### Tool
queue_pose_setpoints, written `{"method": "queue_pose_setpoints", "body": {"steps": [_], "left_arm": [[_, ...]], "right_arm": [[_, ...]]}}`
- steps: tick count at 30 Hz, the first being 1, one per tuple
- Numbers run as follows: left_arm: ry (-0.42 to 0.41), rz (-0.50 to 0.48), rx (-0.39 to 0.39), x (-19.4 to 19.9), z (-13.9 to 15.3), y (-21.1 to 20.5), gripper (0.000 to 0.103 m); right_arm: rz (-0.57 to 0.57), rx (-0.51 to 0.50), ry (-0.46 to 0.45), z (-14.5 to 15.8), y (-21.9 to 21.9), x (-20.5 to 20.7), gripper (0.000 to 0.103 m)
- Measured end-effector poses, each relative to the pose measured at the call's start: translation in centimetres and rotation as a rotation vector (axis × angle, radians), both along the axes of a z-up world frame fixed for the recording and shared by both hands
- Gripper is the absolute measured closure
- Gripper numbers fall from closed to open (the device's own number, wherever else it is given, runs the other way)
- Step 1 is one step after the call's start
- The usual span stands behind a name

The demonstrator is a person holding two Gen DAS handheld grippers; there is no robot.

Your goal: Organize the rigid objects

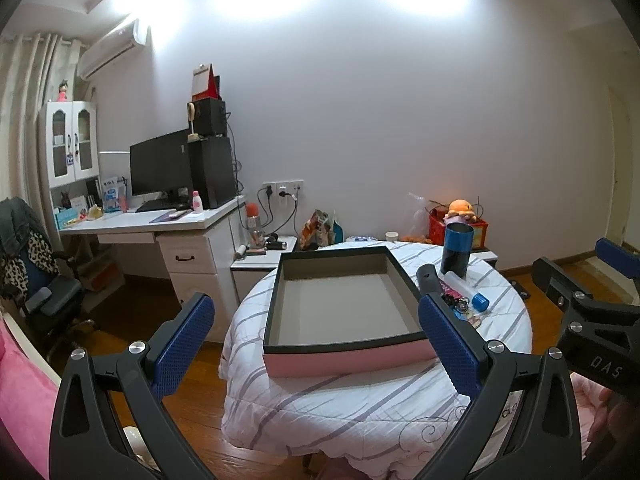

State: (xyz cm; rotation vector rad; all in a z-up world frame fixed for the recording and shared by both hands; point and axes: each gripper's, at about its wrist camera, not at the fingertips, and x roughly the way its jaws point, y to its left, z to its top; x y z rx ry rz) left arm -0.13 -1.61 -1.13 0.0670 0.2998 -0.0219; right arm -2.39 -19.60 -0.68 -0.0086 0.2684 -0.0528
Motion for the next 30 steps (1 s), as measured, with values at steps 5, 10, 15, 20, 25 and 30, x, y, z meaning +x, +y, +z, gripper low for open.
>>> {"method": "queue_pose_setpoints", "body": {"steps": [5, 10, 15, 20, 25, 30], "left_arm": [[0.002, -0.004, 0.003, 0.04, -0.21, -0.04, 0.0], [-0.008, -0.002, -0.007, 0.0, -0.38, -0.07, 0.0], [-0.009, -0.007, -0.009, -0.23, -0.35, 0.06, 0.0], [-0.009, -0.006, -0.011, -0.33, -0.38, 0.15, 0.0], [-0.011, -0.008, -0.011, -0.47, -0.37, 0.04, 0.0], [-0.016, -0.014, -0.008, -0.81, -0.25, -0.12, 0.0]], "right_arm": [[-0.003, -0.004, 0.005, -0.15, 0.11, 0.09, 0.0], [0.003, -0.003, 0.01, -0.25, 0.12, 0.24, 0.0], [0.005, -0.002, 0.012, -0.31, 0.14, 0.19, 0.0], [0.01, 0.002, 0.013, -0.37, 0.17, 0.05, 0.0], [0.008, 0.009, 0.011, -0.56, 0.09, -0.09, 0.0], [0.005, 0.019, 0.006, -0.78, -0.27, -0.3, 0.0]]}}
